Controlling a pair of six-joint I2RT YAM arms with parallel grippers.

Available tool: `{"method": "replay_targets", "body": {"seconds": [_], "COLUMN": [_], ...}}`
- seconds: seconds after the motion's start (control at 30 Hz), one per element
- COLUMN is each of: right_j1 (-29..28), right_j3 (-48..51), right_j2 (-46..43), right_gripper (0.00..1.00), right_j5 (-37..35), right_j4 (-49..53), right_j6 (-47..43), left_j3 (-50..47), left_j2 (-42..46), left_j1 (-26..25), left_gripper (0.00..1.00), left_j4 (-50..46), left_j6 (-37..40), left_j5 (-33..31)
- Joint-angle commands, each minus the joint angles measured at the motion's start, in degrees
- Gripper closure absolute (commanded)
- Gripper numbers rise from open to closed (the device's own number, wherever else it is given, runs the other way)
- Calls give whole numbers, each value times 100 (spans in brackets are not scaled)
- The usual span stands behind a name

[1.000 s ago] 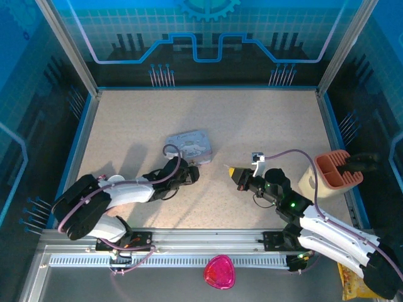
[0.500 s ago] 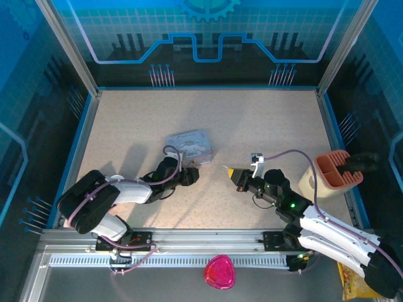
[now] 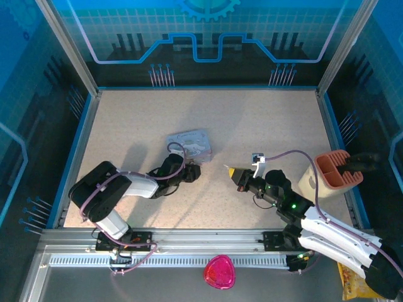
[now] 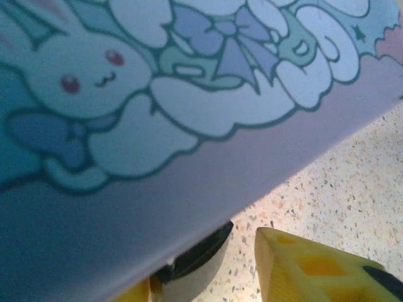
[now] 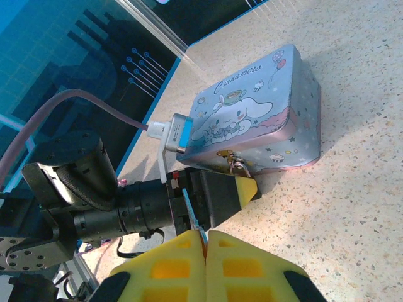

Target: Unlock a padlock with a key

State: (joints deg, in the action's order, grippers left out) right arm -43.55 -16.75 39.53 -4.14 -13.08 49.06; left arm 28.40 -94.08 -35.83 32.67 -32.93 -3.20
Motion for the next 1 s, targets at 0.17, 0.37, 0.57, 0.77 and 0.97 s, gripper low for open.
{"method": "replay_targets", "body": {"seconds": [0.17, 0.37, 0.57, 0.77, 0.97], "right_j1": [-99, -95, -101, -108, -92], "right_j3": [112, 94, 111, 110, 23], "right_j2": [-59, -28, 76, 184, 326], "right_gripper": [100, 100, 100, 100, 100], "right_j5": [-113, -120, -98, -181, -163], "right_j4": [-37, -46, -48, -9, 196], "right_j6": [35, 24, 92, 229, 363], "left_j3": [104, 130, 114, 33, 69], "left_j2": [-207, -177, 70, 278, 303], "left_j1": [16, 20, 22, 20, 20], "left_gripper": [72, 88, 94, 96, 96], "left_j4": [368, 311, 135, 420, 571], "left_j6": [-254, -262, -431, -560, -943], "left_j5": [39, 207, 361, 928, 1294]}}
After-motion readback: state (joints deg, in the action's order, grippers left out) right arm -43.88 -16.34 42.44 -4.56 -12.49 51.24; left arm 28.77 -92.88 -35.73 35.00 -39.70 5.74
